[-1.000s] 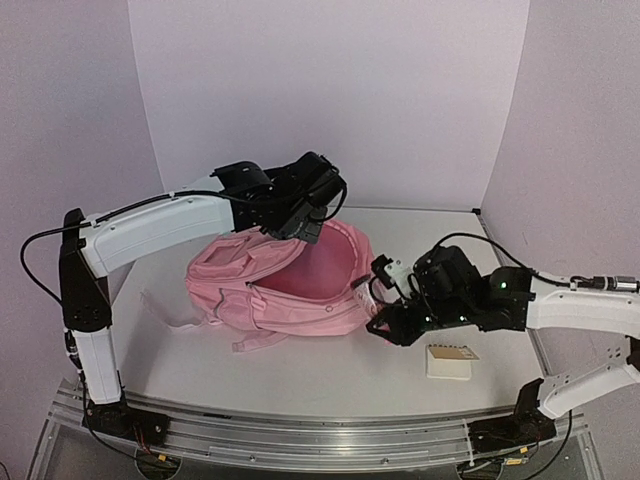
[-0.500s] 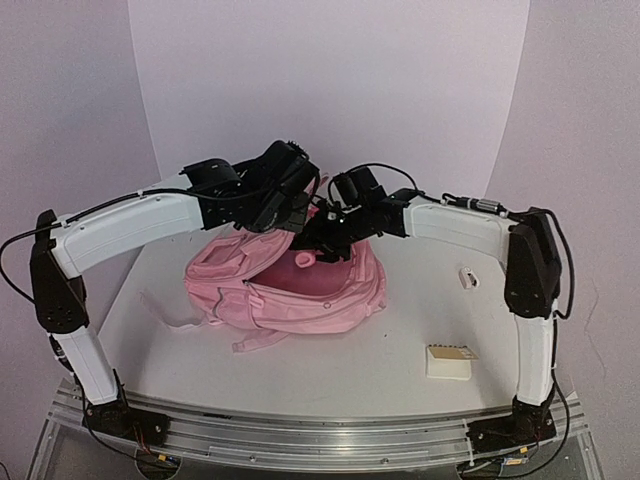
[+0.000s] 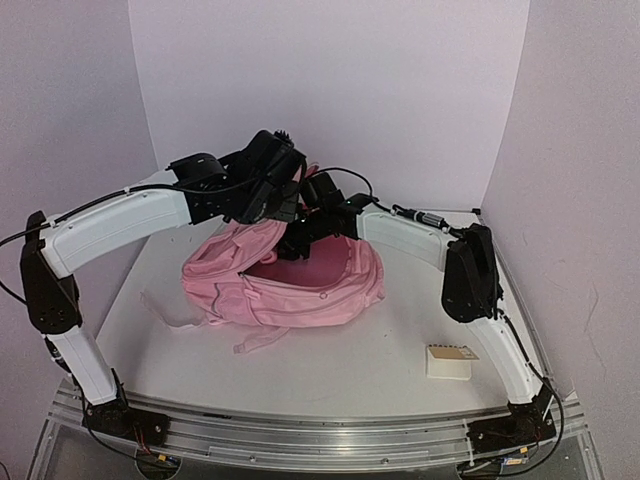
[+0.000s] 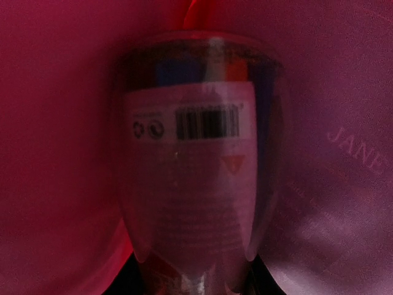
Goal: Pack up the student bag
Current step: Place the stationery in the student bag.
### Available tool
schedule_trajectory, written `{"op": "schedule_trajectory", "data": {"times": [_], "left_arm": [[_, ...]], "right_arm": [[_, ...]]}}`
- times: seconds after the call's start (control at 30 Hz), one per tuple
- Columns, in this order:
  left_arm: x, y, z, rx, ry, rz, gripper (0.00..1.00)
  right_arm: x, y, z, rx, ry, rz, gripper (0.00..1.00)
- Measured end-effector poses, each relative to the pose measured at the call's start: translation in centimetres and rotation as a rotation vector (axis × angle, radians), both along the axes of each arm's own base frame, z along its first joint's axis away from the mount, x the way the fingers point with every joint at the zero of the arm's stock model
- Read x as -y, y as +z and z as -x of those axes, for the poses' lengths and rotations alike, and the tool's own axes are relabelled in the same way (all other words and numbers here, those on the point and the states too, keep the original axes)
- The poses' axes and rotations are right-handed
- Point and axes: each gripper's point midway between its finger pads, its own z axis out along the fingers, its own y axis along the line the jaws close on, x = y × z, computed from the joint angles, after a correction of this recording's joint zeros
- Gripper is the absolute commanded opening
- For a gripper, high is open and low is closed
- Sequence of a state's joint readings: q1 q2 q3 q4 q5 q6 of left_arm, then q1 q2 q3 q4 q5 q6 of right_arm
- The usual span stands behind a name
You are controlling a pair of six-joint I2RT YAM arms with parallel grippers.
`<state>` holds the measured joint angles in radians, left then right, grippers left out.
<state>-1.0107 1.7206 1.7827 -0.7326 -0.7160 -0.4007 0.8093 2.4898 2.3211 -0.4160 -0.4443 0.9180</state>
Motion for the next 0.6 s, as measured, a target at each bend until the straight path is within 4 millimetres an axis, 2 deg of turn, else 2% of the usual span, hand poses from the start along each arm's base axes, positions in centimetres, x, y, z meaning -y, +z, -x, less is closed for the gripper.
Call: {"op": "schedule_trajectory", "data": {"times": [0.07,0.1,0.17,0.33,0.43,0.53,0.6], "left_arm": [[-0.2,0.1,0.0,0.005,0.006,0.000,0.00],[-0.4,0.0,0.1,0.007,0.009,-0.001,0.00],[-0.6,-0.1,0.2,0.009,0.017,0.008,0.00],[-1.2,0.1,0.5,0.018,0.029,0.039,0.00],[-1.2,0.0,0.7,0.018,0.031,0.057,0.00],[-1.0,-0.3,0.7,0.018,0.030,0.061,0.00],[-0.9,-0.4,0.7,0.020,0.031,0.067,0.00]], "right_arm": [[-0.4,-0.1,0.0,0.011,-0.004,0.001,0.48],[-0.6,-0.1,0.1,0.013,-0.002,0.001,0.56],[-0.8,-0.1,0.4,0.016,0.008,-0.001,0.61],[-1.2,0.2,1.3,0.071,0.068,-0.022,0.66],[0.0,0.0,2.5,0.105,0.077,0.020,0.65],[1.4,0.0,3.9,0.132,0.071,0.083,0.62],[2.2,-0.2,4.3,0.155,0.058,0.118,0.52]]}}
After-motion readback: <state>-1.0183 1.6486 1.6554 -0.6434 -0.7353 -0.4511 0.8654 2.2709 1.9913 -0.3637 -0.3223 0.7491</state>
